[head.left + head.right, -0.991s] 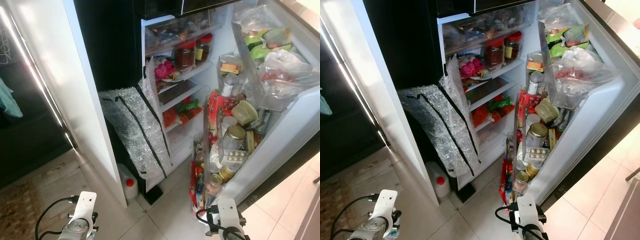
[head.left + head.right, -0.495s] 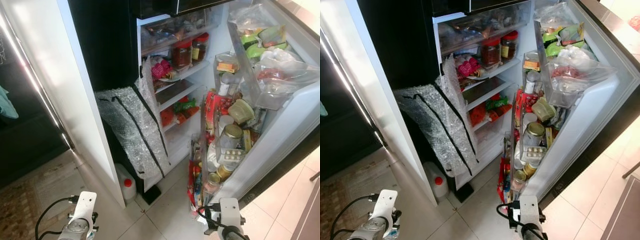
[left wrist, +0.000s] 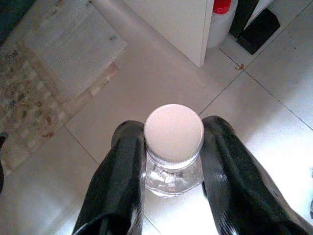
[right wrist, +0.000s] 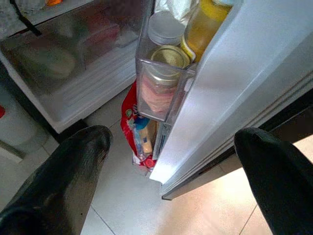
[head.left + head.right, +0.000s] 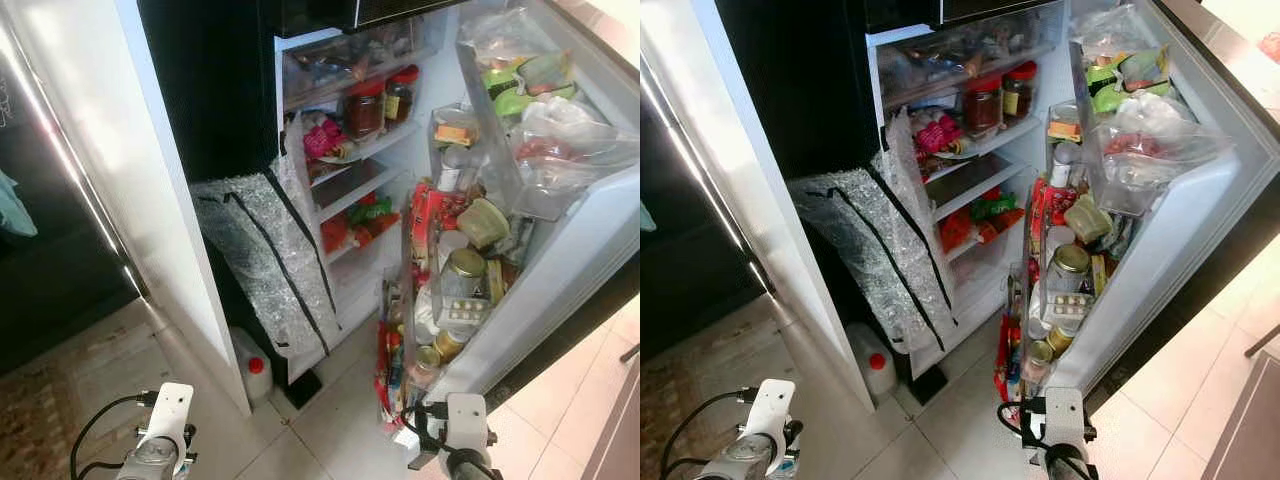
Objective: Restocking fridge
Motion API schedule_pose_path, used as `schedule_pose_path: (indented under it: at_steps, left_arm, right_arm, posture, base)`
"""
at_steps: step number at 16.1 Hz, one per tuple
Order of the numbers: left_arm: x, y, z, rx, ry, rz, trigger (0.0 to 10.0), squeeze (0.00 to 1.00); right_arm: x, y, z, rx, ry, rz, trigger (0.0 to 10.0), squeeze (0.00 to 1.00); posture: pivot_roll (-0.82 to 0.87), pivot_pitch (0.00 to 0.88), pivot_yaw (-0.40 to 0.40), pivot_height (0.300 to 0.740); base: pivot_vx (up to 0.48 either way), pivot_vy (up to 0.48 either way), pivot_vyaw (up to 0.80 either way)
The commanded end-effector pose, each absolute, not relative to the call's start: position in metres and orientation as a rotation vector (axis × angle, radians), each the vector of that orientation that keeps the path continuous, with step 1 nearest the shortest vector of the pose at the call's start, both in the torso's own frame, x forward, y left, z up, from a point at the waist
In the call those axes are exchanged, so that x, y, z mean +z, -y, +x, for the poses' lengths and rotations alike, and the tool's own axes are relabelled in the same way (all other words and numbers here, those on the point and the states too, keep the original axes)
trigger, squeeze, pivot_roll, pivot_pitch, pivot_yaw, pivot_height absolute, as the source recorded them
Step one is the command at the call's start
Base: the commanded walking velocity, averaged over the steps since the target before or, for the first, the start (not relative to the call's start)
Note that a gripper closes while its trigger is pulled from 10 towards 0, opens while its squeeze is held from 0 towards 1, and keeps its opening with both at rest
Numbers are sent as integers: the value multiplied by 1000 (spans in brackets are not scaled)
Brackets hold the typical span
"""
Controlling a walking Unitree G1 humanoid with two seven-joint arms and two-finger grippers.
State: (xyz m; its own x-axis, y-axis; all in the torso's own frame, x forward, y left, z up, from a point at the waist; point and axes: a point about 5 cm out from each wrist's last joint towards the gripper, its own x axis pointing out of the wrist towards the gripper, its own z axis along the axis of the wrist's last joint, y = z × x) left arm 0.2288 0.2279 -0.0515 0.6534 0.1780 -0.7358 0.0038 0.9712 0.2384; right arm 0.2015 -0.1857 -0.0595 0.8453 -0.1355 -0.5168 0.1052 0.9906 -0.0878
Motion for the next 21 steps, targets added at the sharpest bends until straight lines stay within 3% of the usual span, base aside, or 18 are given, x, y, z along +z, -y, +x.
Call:
schedule_pose_path:
  at_steps: [1, 12, 14, 21]
  left_arm:
    - [-52, -228, 228, 94, -859, 238, 10000, 0]
    - [-52, -228, 228, 93, -859, 238, 10000, 0]
    - [-52, -227, 228, 95, -853, 236, 10000, 0]
    - [-53, -227, 227, 89, -859, 240, 10000, 0]
  right_arm:
    - [-60, 187, 199, -149, -544, -47, 10000, 0]
    - [-60, 187, 199, -153, -541, -46, 10000, 0]
    - [-73, 184, 193, -43, -743, -74, 10000, 0]
    - [-77, 182, 191, 10, -808, -77, 10000, 0]
  posture:
    - [26, 19, -58, 740]
    - [26, 19, -58, 740]
    - [18, 12, -61, 740]
    - [26, 0, -58, 740]
  base:
    - [0, 0, 0]
    - [0, 0, 0]
    - [0, 0, 0]
    - [0, 0, 0]
